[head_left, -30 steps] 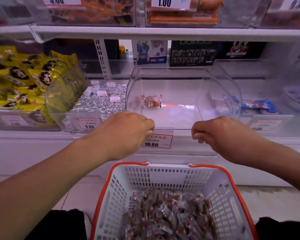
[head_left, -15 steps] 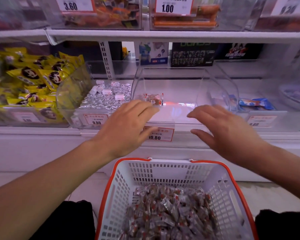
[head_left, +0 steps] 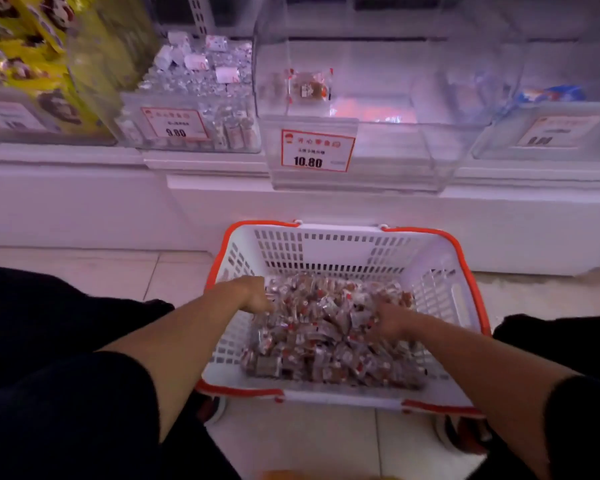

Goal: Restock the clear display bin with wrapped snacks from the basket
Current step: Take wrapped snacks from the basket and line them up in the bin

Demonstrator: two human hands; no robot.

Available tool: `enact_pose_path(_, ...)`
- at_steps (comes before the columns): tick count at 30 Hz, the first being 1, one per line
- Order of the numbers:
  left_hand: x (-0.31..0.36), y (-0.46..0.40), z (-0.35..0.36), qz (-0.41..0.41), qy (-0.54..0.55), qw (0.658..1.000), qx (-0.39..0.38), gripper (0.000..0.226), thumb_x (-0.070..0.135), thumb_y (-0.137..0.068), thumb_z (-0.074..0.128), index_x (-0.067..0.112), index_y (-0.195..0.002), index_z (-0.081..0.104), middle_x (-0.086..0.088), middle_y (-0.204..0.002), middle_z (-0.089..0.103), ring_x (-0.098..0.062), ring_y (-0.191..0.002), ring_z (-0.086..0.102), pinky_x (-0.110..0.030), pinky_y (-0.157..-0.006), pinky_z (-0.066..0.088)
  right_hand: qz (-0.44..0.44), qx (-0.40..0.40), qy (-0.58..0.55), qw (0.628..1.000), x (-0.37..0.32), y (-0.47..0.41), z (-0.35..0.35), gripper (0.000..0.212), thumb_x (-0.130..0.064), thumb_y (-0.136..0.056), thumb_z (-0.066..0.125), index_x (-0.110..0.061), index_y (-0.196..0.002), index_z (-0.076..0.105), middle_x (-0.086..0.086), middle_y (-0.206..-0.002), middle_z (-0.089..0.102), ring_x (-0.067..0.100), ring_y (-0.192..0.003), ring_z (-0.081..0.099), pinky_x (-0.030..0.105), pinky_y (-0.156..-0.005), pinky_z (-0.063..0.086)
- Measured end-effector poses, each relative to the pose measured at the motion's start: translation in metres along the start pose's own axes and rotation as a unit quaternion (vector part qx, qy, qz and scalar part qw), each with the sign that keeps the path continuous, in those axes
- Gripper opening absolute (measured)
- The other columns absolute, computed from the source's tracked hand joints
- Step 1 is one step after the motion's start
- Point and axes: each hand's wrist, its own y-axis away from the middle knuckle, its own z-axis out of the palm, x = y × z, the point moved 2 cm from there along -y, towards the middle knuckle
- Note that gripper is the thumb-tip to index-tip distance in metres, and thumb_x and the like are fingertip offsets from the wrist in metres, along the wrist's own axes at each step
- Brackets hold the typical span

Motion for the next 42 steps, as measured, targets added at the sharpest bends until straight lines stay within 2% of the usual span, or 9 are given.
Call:
enact_pose_path(2, 0.002, -0.017, 0.032, -0.006, 0.1, 0.994, -0.041, 0.092, 0.051, -0.091, 0.064, 0.008, -0.157, 0.016, -0.014, -0.162, 0.023, -0.034, -0.142, 0.035, -0.035, -0.105, 0.04, 0.039, 0.004, -0.072, 0.997, 0.006, -0.019, 0.028, 0.068, -0.035, -0.079, 0.081, -0.005, -0.133, 0.052, 0.015, -0.132, 0.058, 0.026, -0.115, 0.057, 0.007, -0.08, 0.044)
enact_pose_path(8, 0.018, -0.06, 0.124, -0.069, 0.187, 0.978, -0.055, 0.098, 0.057, -0.079, 0.075, 0.007, -0.151, 0.032, -0.014, -0.153, 0.041, -0.033, -0.133, 0.047, -0.039, -0.11, 0.041, 0.098, 0.099, -0.124, 0.982, 0.01, -0.063, 0.06, 0.115, -0.056, -0.052, 0.09, -0.023, -0.145, 0.03, 0.017, -0.142, 0.045, 0.036, -0.123, 0.053, 0.044, -0.1, 0.05)
enact_pose_path(11, 0.022, -0.071, 0.13, -0.102, 0.277, 0.955, 0.006, 0.11, 0.045, -0.067, 0.089, 0.007, -0.15, 0.027, -0.013, -0.145, 0.049, -0.033, -0.13, 0.049, -0.038, -0.106, 0.043, 0.067, 0.113, -0.145, 0.981, 0.017, -0.081, 0.057, 0.097, -0.048, -0.054, 0.093, -0.029, -0.135, 0.044, 0.005, -0.127, 0.062, 0.025, -0.11, 0.062, 0.031, -0.091, 0.052)
enact_pose_path(18, 0.012, -0.076, 0.122, -0.038, 0.317, 0.948, 0.002, 0.029, 0.023, -0.076, 0.085, 0.02, -0.079, 0.057, 0.002, -0.08, 0.061, -0.028, -0.105, 0.064, -0.031, -0.082, 0.048, 0.028, 0.133, 0.018, 0.991, -0.001, -0.099, 0.05, 0.043, -0.052, -0.066, 0.084, -0.026, -0.081, 0.054, 0.003, -0.104, 0.055, 0.02, -0.08, 0.059, 0.03, -0.071, 0.052)
enact_pose_path(23, 0.017, -0.068, 0.126, -0.035, 0.329, 0.944, -0.011, 0.087, 0.052, -0.078, 0.078, 0.01, -0.145, 0.043, -0.011, -0.148, 0.049, -0.032, -0.133, 0.047, -0.042, -0.108, 0.042, -0.002, 0.137, 0.03, 0.99, -0.02, -0.102, 0.056, 0.039, -0.046, -0.074, 0.079, -0.022, -0.079, 0.048, 0.001, -0.089, 0.058, 0.023, -0.08, 0.061, 0.033, -0.068, 0.053)
enact_pose_path(32, 0.023, -0.054, 0.121, -0.003, 0.232, 0.972, -0.033, 0.068, 0.027, -0.084, 0.079, 0.006, -0.141, 0.048, -0.014, -0.125, 0.06, -0.028, -0.112, 0.057, -0.033, -0.094, 0.046, -0.023, 0.04, -0.146, 0.988, -0.031, -0.079, 0.068, 0.01, -0.022, -0.087, 0.065, -0.017, -0.09, 0.057, 0.007, -0.085, 0.062, 0.017, -0.075, 0.058, 0.03, -0.06, 0.049)
enact_pose_path(36, 0.012, -0.05, 0.129, -0.048, 0.226, 0.973, -0.03, 0.042, 0.029, -0.087, 0.076, 0.0, -0.113, 0.061, -0.014, -0.106, 0.066, -0.026, -0.093, 0.062, -0.032, -0.079, 0.049, -0.047, 0.021, -0.18, 0.982, -0.035, -0.073, 0.074, 0.068, -0.017, -0.082, 0.077, -0.016, -0.141, 0.042, 0.012, -0.114, 0.064, 0.026, -0.102, 0.062, 0.035, -0.086, 0.053)
enact_pose_path(39, -0.001, -0.046, 0.13, -0.071, 0.346, 0.936, -0.003, 0.037, 0.026, -0.088, 0.075, 0.002, -0.111, 0.059, -0.017, -0.114, 0.063, -0.035, -0.112, 0.061, -0.035, -0.09, 0.049, -0.04, 0.066, -0.126, 0.989, -0.04, -0.074, 0.075, 0.047, -0.025, -0.075, 0.084, -0.021, -0.116, 0.061, 0.001, -0.094, 0.064, 0.024, -0.094, 0.063, 0.032, -0.083, 0.051)
enact_pose_path(42, -0.013, -0.041, 0.126, -0.101, 0.477, 0.873, 0.021, 0.056, 0.03, -0.097, 0.063, 0.006, -0.144, 0.046, -0.013, -0.144, 0.05, -0.031, -0.123, 0.052, -0.04, -0.102, 0.045, -0.02, 0.089, -0.064, 0.994, -0.048, -0.075, 0.073, 0.031, -0.029, -0.074, 0.085, -0.024, -0.08, 0.055, 0.004, -0.096, 0.065, 0.026, -0.097, 0.062, 0.043, -0.088, 0.055)
